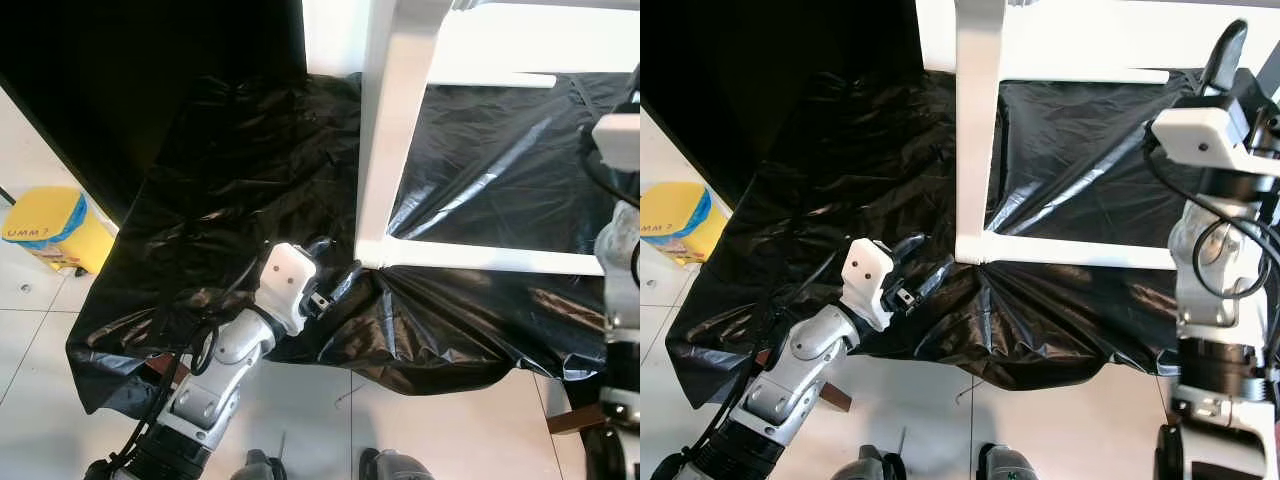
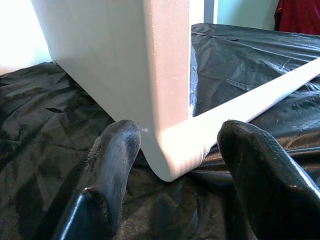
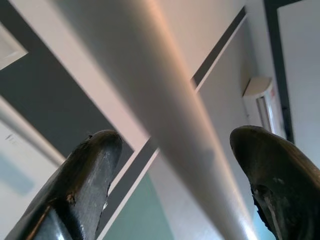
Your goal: Building children table
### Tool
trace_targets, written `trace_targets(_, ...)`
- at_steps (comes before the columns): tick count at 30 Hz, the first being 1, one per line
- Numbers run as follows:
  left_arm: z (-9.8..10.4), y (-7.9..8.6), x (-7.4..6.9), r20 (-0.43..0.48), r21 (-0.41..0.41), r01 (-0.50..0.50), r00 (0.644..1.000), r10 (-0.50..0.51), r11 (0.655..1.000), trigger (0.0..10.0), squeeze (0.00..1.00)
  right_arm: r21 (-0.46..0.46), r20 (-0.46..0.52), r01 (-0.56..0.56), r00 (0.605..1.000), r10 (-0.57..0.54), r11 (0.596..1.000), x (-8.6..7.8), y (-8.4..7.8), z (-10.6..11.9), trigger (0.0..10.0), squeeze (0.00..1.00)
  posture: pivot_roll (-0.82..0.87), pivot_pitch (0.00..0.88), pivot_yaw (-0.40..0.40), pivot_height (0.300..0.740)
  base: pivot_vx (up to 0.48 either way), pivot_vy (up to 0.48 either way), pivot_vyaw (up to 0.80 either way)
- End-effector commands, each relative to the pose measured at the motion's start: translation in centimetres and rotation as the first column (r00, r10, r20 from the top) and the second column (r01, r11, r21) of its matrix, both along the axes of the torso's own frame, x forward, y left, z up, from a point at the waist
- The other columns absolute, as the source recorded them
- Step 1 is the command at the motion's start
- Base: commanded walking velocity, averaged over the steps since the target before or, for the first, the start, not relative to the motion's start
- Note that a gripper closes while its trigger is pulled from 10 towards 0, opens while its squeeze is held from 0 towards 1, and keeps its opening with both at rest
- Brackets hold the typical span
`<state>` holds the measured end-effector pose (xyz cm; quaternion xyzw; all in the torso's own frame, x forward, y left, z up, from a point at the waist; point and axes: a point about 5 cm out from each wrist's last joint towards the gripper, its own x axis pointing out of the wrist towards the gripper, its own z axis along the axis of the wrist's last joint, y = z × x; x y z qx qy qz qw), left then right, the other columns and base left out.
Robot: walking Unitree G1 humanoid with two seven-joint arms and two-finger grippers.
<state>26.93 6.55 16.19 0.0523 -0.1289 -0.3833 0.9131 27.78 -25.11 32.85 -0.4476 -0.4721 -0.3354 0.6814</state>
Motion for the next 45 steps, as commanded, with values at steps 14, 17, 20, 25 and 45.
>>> trace_targets(14, -0.6, -1.0, -0.7, -0.008, 0.039, 0.151, 0.988, -0.151, 0.988, 10.0, 0.00, -0.179, -0.107, -0.083, 0.992, 0.065, 0.980, 0.2, 0.7, 3.8, 10.0, 0.00, -0.13, 0.132, 0.061, 0.740, 0.000, 0.000, 0.00)
trace_targets(17, -0.5, -1.2, -0.7, -0.008, 0.032, 0.153, 0.988, -0.153, 0.988, 10.0, 0.00, -0.226, -0.216, -0.118, 0.974, 0.068, 0.967, 0.3, 0.8, 4.5, 10.0, 0.00, -0.15, 0.132, 0.065, 0.740, 0.000, 0.000, 0.00)
trace_targets(20, -0.6, -1.2, -0.6, -0.009, 0.029, 0.157, 0.988, -0.157, 0.987, 10.0, 0.00, -0.249, -0.314, -0.156, 0.947, 0.073, 0.956, 0.2, 0.8, 5.2, 10.0, 0.00, -0.16, 0.132, 0.073, 0.740, 0.000, 0.000, 0.00)
trace_targets(25, -0.6, -1.4, -0.6, -0.013, 0.027, 0.172, 0.985, -0.171, 0.985, 10.0, 0.00, -0.326, -0.444, -0.200, 0.895, 0.037, 0.924, -0.3, 0.9, 7.1, 10.0, 0.00, -0.18, 0.132, 0.090, 0.740, 0.000, 0.000, 0.00)
trace_targets(45, -0.6, -2.0, -0.5, -0.015, 0.013, 0.194, 0.981, -0.194, 0.981, 10.0, 0.00, -0.027, -0.843, -0.405, 0.500, 0.196, 0.914, -2.2, -0.8, 9.6, 10.0, 0.00, -0.22, 0.141, 0.084, 0.740, 0.000, 0.000, 0.00)
